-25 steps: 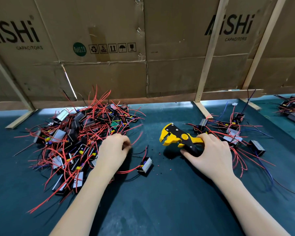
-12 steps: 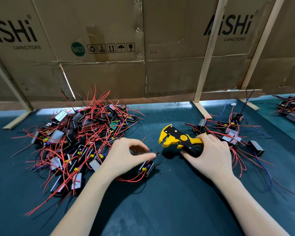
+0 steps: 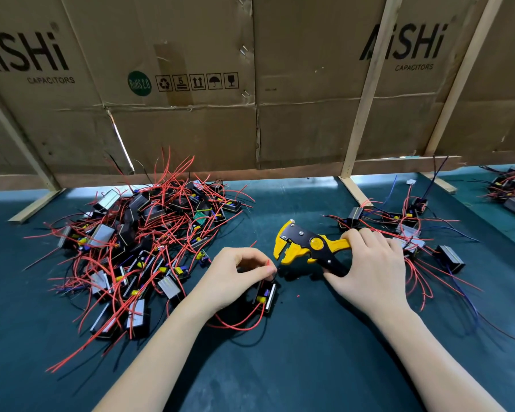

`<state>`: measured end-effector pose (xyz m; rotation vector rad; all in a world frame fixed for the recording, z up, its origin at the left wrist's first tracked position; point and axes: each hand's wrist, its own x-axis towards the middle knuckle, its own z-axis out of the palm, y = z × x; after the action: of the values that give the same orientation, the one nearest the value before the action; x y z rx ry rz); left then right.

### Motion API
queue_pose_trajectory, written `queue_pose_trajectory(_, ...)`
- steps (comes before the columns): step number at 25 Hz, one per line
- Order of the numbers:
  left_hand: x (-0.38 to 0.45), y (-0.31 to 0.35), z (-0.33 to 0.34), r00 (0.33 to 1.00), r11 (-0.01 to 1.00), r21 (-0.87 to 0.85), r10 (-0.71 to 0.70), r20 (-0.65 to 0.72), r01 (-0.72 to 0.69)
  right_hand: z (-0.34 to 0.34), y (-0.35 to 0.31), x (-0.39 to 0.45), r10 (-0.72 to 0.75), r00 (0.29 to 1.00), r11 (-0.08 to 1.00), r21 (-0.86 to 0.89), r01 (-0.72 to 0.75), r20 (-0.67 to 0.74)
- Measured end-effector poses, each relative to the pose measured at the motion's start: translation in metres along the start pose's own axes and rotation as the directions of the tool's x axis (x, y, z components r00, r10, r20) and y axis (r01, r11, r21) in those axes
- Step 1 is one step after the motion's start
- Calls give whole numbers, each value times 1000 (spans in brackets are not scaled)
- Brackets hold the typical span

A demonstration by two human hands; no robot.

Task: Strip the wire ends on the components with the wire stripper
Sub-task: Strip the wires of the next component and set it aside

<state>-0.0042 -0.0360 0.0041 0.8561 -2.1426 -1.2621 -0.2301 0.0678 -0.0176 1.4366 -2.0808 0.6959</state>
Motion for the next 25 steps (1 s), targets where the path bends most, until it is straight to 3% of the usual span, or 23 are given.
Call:
queue_pose_trajectory(7, 4, -5, -2, 998, 992, -108, -64, 6, 65, 0, -7, 0, -53, 997, 999, -1, 53, -63)
queue_pose_trajectory(15, 5, -8, 5, 992, 991, -67, -119, -49, 115, 1, -8, -1, -61, 997, 998, -2, 61, -47)
queue_pose_trajectory(25, 5, -8, 0, 989, 982, -124, -145, 6, 145, 2, -6, 0, -109, 987, 994, -27, 106, -119)
